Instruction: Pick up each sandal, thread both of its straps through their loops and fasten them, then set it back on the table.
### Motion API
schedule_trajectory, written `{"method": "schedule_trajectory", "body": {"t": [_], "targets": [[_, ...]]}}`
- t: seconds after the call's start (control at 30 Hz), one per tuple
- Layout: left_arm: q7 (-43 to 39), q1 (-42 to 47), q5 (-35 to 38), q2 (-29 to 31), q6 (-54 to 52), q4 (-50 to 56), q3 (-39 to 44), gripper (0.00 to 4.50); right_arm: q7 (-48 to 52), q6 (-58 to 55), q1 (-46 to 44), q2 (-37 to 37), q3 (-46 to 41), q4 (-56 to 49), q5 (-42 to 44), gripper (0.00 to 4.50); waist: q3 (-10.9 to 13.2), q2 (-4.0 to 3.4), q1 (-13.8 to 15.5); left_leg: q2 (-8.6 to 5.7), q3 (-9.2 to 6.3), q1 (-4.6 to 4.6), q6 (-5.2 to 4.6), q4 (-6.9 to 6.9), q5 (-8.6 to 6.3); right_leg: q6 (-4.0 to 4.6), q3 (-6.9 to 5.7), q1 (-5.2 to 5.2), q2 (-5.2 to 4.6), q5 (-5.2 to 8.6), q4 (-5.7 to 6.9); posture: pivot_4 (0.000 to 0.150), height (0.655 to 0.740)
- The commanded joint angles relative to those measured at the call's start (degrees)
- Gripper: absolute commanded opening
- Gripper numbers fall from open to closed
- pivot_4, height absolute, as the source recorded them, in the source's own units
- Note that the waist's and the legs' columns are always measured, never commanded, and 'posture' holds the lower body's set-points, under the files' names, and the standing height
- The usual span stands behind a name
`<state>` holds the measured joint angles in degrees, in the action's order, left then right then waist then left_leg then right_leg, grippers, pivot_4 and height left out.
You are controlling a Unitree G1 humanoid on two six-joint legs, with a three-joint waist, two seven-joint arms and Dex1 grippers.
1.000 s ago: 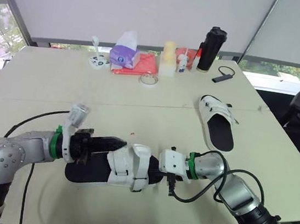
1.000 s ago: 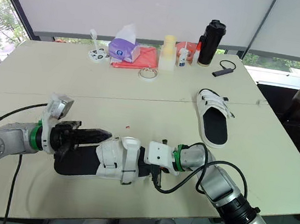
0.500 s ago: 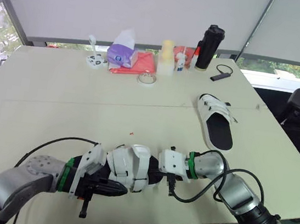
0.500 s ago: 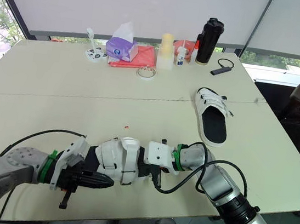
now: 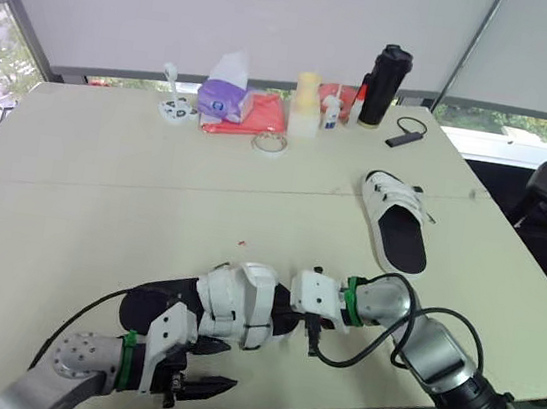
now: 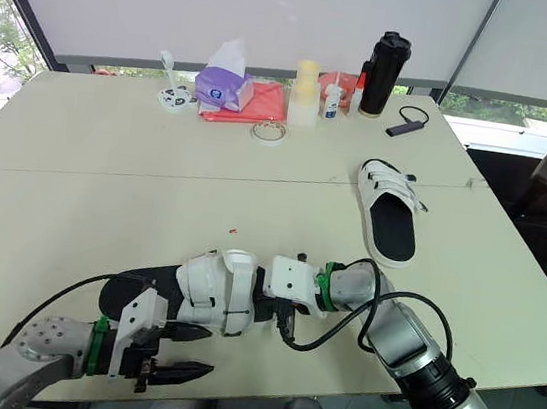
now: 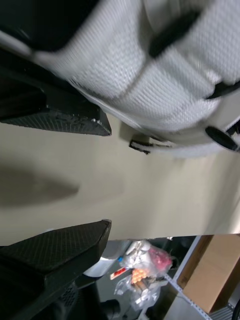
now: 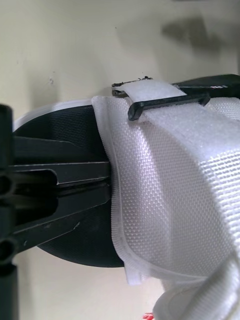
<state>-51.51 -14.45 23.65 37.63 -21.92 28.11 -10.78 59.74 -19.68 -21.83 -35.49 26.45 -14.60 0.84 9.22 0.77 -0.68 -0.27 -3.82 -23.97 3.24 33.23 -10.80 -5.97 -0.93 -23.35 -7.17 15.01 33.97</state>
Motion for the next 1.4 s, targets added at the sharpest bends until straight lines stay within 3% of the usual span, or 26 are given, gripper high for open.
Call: {"method": "schedule_trajectory", "body": {"t": [0.03, 0.3, 0.4, 0.53, 0.87, 1.3, 1.4], "targets": [[1.97, 1.34, -2.79, -2.6, 3.57, -1.71, -1.44, 2.74, -1.43, -4.87, 2.32, -1.75, 0.96, 1.32, -3.0, 0.0, 0.0, 0.0, 0.06, 0.0, 0.08, -0.02, -0.01, 0.0, 0.0, 0.0, -0.01, -0.02, 0.0, 0.0, 0.0, 0.15, 0.7296], [3.86, 5.08, -6.35, -7.91, 7.38, -6.21, -3.88, 2.74, -2.21, -6.64, 3.18, -2.58, 0.83, -0.96, -2.97, 0.0, 0.07, -0.25, 1.05, -0.01, 0.32, -0.07, -0.05, 0.21, -0.02, 0.0, -0.04, 0.02, 0.05, -0.02, 0.0, 0.15, 0.7296], [3.02, 4.61, -6.64, -7.41, 7.59, -5.68, -3.35, 2.74, -2.53, -7.07, 3.08, -2.54, 0.92, -1.22, -2.77, 0.0, 0.07, -0.28, 1.27, 0.05, 0.3, -0.4, -0.21, 0.76, -0.12, 0.0, -0.17, -0.02, 0.05, -0.02, -0.03, 0.15, 0.7296], [2.19, 5.04, -5.89, -7.88, 7.47, -5.8, -3.45, 2.74, -2.86, -7.18, 3.17, -2.46, 1.13, -1.28, -2.98, 0.0, 0.08, -0.48, 1.22, 0.51, 0.31, -0.66, -0.27, 0.77, -0.15, 0.18, -0.81, 0.1, 0.03, -0.15, -0.88, 0.15, 0.7296], [0.21, 7.73, -1.02, -10.07, 2.28, -6.92, -3.92, 2.74, -3.45, -7.59, 3.81, -2.42, 1.42, -1.81, -3.21, 0.0, 0.08, -0.48, 1.48, 0.53, 0.56, -0.56, -0.29, 0.82, -0.16, 0.25, -0.96, 0.11, 0.01, -0.27, -0.82, 0.15, 0.7296], [-2.06, 9.78, -0.74, -12.25, 1.88, -11.14, -5.75, 2.74, -3.97, -8.29, 4.68, -2.8, 1.3, -2.72, -3.45, 0.0, 0.06, -0.45, 1.53, 0.3, 0.55, -0.52, -0.29, 0.84, -0.16, 0.18, -0.97, 0.14, 0.01, -0.6, -0.74, 0.15, 0.7296], [-1.35, 10.01, -0.46, -12.97, 1.02, -11.19, -5.55, 1.92, -4.08, -8.45, 4.75, -2.75, 1.28, -2.86, -3.51, 0.0, 0.06, -0.46, 1.55, 0.29, 0.53, -0.51, -0.3, 0.84, -0.16, 0.18, -0.97, 0.16, 0.01, -0.6, -0.73, 0.15, 0.7296]]}}
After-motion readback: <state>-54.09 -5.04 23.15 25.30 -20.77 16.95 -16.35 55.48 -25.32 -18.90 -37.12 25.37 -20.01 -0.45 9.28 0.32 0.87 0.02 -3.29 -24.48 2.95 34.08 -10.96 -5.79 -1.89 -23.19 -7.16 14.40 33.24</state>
